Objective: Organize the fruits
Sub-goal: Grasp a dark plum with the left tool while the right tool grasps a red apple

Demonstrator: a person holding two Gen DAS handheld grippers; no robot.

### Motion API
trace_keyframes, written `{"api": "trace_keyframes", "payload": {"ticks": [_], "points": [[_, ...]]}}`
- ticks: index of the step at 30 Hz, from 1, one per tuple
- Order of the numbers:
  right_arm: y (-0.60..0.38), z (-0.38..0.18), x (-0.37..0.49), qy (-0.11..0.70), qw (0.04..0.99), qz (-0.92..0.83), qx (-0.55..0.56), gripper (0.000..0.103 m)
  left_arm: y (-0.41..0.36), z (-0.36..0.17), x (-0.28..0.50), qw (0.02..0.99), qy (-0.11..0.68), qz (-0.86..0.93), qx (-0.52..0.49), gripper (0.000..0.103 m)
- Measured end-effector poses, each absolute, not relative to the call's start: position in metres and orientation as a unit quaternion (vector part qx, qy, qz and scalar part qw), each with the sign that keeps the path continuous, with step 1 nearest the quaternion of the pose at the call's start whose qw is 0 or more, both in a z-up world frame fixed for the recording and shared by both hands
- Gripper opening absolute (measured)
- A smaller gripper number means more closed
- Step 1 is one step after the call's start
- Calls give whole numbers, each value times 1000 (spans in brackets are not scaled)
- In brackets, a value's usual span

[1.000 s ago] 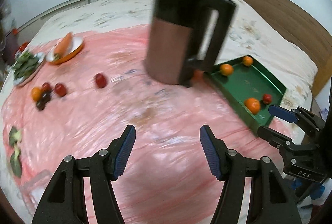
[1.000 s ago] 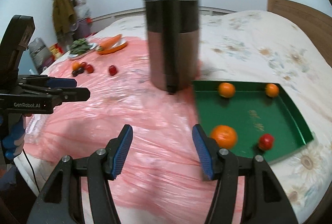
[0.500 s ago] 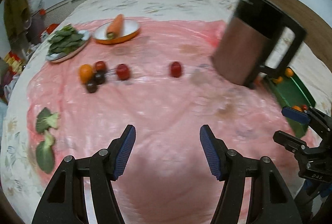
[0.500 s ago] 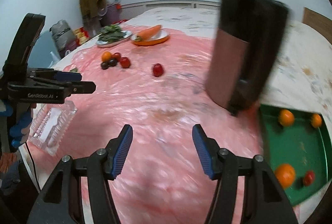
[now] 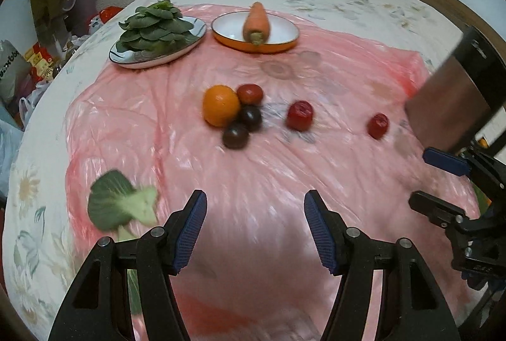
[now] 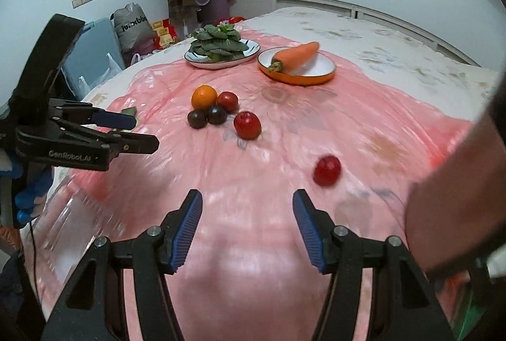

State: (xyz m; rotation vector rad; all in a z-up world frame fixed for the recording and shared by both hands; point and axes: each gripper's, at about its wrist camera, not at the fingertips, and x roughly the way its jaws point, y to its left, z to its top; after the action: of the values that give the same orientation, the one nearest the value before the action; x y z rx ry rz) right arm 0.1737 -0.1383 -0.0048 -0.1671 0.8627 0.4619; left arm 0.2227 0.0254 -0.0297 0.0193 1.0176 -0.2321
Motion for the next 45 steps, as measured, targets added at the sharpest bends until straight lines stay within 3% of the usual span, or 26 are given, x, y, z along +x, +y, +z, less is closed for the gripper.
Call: {"api": "trace_keyframes", "payload": {"ticks": [5, 9, 18, 23, 27, 29, 31, 45], "points": [[-118, -18, 214, 421, 872, 234, -93, 88, 28, -40, 250, 866, 486, -113, 19, 55], [-102, -28, 239, 426, 864, 245, -109, 85, 27, -51, 270, 863, 491, -117, 32, 46], [-77, -46, 280, 437, 849, 262, -138, 77, 24, -66, 293, 859, 495, -119, 51, 42], [-68, -58, 298, 451, 837, 266, -159, 65, 22, -75, 301, 856, 500, -122, 55, 34], [-63, -68, 304, 463, 827, 270, -170, 44, 19, -80, 304, 854, 502, -123, 61, 31], [-63, -71, 303, 461, 828, 268, -173, 39, 19, -81, 305, 854, 502, -125, 59, 28], [-66, -70, 302, 459, 832, 268, -162, 39, 20, -81, 305, 854, 501, -130, 53, 24], [-84, -52, 283, 446, 848, 262, -117, 39, 31, -70, 294, 864, 486, -128, 22, 23]]}}
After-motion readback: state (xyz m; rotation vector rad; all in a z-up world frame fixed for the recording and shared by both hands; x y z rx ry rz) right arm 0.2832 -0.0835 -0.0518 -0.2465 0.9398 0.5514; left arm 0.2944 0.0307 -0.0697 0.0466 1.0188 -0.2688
